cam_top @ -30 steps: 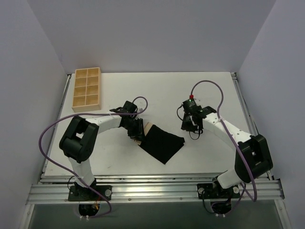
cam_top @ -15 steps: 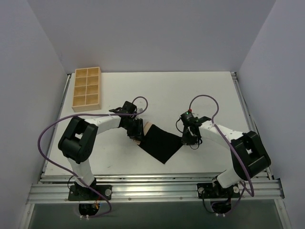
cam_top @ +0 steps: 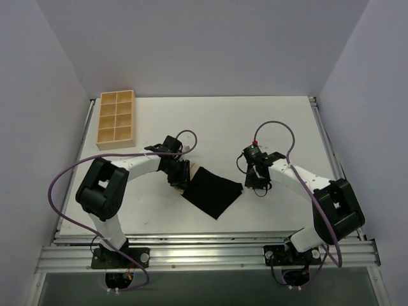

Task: Roll the underwear
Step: Fold the underwear

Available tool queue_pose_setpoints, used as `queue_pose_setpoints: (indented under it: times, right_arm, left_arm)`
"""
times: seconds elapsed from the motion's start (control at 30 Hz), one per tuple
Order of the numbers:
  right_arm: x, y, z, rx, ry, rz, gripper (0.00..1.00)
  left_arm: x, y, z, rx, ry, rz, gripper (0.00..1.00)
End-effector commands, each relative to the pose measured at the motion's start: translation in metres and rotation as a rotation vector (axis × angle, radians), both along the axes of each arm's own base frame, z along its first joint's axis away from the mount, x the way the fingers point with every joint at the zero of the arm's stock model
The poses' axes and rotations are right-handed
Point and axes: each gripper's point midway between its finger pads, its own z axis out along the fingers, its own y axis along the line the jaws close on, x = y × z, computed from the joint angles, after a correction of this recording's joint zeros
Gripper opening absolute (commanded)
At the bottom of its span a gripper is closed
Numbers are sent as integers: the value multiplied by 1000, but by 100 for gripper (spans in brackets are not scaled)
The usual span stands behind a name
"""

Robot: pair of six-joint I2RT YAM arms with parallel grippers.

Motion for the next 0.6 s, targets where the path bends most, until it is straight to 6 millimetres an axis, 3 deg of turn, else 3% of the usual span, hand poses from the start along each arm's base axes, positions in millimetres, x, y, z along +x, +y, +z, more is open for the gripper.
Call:
queue_pose_setpoints:
  times: [0.0,0.17,0.37,0.57]
  right_arm:
    - [4,1,45,2,-82,-24,17]
    - [15,54,69,167,-184,46,19]
    - [17,94,47,245,-138,99,19]
    - [15,79,-7,148,-48,103,18]
  left_arm:
    - [4,10,18,40,-51,-6,39]
    - [5,9,18,39,-51,-5,39]
    - [1,11,11,42,-37,-7,39]
    - [-4,15,10,59,-30,-17,40]
